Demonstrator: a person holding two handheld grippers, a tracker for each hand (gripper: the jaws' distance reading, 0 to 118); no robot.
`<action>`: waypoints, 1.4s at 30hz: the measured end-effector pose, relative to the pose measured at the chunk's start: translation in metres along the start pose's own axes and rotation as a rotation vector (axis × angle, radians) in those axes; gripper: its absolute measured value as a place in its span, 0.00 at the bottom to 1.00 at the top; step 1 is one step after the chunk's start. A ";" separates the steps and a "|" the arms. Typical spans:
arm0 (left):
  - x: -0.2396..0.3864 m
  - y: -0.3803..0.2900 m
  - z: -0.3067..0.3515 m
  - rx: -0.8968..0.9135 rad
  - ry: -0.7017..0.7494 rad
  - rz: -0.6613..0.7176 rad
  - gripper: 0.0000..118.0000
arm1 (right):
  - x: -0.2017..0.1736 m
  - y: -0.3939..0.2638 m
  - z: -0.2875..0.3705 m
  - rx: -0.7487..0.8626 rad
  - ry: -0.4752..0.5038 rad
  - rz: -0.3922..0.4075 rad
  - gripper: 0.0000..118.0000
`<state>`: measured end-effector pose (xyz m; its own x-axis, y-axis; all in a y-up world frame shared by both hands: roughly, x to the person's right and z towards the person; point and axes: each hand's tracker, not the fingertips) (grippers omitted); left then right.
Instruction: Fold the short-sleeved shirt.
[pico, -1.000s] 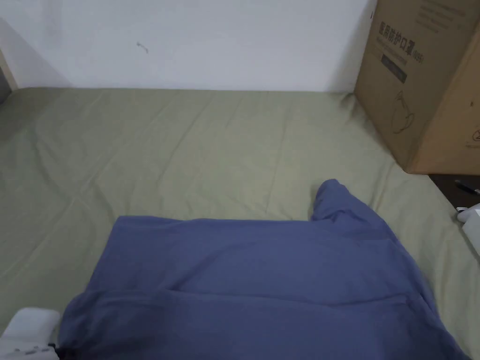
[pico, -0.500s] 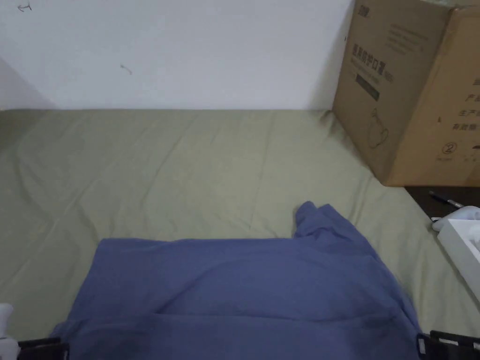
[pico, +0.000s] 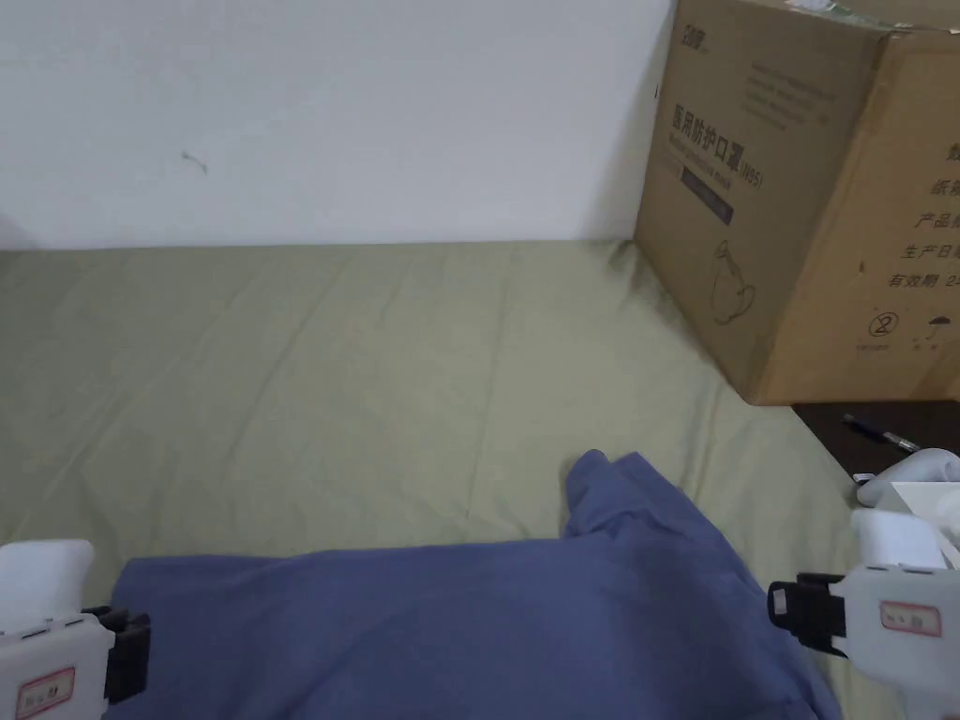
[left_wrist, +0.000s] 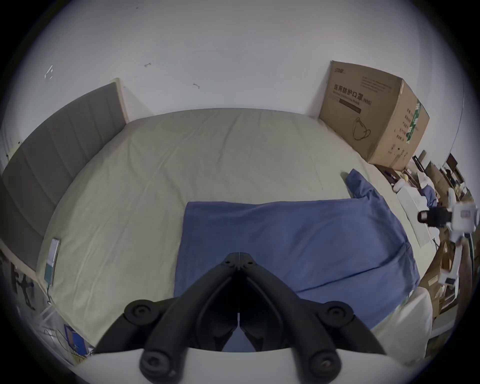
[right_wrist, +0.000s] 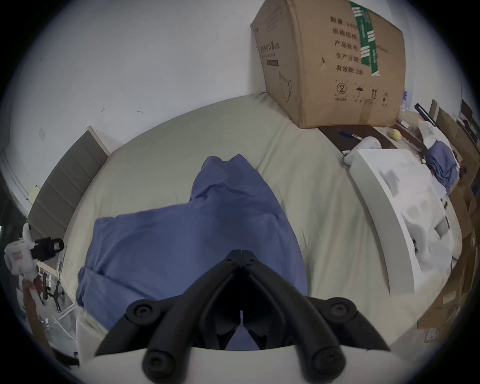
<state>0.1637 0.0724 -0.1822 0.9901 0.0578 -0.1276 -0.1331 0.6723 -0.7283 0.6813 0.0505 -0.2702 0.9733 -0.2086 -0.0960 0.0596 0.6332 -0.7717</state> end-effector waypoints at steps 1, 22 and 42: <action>0.000 0.003 -0.006 -0.011 -0.015 0.008 0.00 | 0.002 0.009 -0.012 0.000 -0.003 0.000 0.00; -0.015 0.013 -0.074 -0.129 0.034 0.009 0.00 | 0.003 0.080 -0.176 -0.206 -0.124 0.157 0.01; -0.083 0.076 -0.210 -0.266 0.005 0.151 0.86 | 0.004 0.082 -0.159 -0.178 -0.017 0.089 0.01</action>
<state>0.0627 -0.0366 -0.3687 0.9582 0.1379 -0.2508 -0.2861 0.4391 -0.8516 0.6549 -0.0168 -0.4343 0.9766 -0.1441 -0.1594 -0.0656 0.5063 -0.8599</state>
